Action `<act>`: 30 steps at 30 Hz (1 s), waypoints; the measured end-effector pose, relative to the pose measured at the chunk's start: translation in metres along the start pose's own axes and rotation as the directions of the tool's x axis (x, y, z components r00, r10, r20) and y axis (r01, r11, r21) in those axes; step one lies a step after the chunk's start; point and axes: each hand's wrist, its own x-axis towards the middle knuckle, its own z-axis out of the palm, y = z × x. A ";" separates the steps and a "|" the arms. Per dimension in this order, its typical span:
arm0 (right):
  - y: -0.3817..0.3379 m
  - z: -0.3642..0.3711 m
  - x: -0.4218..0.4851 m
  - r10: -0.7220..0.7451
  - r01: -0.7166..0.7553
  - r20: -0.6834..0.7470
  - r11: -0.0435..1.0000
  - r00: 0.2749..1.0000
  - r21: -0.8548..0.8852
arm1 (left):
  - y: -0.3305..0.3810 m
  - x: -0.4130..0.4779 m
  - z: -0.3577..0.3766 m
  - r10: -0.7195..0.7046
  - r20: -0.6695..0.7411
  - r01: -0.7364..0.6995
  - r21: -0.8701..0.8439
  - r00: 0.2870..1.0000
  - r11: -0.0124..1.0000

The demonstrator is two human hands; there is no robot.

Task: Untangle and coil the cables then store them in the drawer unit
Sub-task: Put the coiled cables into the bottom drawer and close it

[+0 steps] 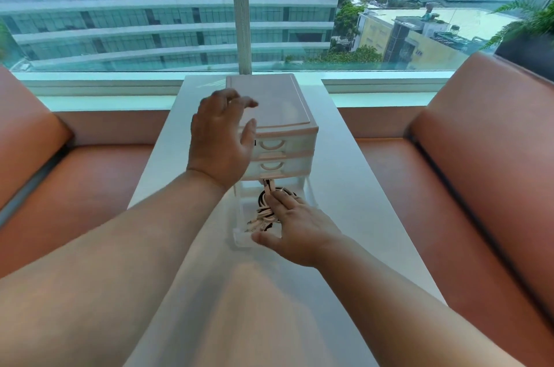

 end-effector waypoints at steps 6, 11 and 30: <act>0.005 -0.001 0.003 -0.056 0.057 0.020 0.997 0.998 -0.058 | -0.002 0.014 0.009 -0.099 0.523 0.010 0.171 0.846 0.985; 0.008 0.000 0.006 -0.049 0.054 0.048 0.993 0.998 -0.109 | 0.000 0.017 0.006 -0.085 0.490 0.002 0.167 0.867 0.986; 0.013 0.002 0.015 -0.119 0.120 0.012 0.992 0.993 -0.048 | 0.008 0.018 0.007 -0.118 0.478 -0.006 0.250 0.871 0.968</act>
